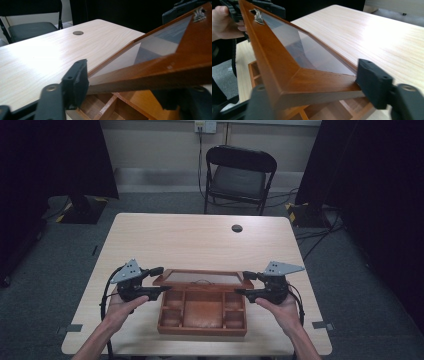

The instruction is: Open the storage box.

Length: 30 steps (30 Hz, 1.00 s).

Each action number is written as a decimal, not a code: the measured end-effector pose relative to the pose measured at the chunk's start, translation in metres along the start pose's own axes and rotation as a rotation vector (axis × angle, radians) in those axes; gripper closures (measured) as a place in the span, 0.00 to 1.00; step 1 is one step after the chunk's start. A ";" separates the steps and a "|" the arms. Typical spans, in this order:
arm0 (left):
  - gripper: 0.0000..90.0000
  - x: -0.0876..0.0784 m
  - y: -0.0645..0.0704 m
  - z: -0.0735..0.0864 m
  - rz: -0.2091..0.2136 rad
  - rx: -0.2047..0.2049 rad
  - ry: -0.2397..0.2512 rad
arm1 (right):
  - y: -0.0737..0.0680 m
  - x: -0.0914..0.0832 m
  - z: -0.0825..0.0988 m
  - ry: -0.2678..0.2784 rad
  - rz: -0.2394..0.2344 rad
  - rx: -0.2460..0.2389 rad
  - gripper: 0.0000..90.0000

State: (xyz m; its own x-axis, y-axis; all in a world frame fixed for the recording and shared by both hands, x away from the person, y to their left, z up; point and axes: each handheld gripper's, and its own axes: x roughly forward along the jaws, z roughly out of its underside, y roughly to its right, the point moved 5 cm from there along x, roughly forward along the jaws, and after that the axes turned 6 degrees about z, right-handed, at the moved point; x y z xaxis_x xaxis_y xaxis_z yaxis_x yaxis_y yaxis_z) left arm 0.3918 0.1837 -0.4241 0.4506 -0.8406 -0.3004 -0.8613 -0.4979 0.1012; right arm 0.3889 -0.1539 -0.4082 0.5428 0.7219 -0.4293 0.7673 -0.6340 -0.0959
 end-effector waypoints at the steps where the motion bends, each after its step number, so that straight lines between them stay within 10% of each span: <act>1: 0.44 0.000 -0.001 -0.001 -0.003 -0.001 0.003 | 0.001 0.001 -0.002 0.009 0.004 0.004 0.43; 30: 0.48 0.011 -0.019 -0.010 0.029 -0.079 0.013 | 0.022 0.020 -0.008 0.029 0.017 0.058 0.45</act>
State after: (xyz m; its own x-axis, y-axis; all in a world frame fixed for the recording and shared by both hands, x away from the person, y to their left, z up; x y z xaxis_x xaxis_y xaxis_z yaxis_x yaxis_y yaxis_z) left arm 0.4158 0.1815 -0.4203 0.4293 -0.8572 -0.2844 -0.8531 -0.4882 0.1841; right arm 0.4190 -0.1513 -0.4111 0.5657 0.7182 -0.4051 0.7374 -0.6605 -0.1414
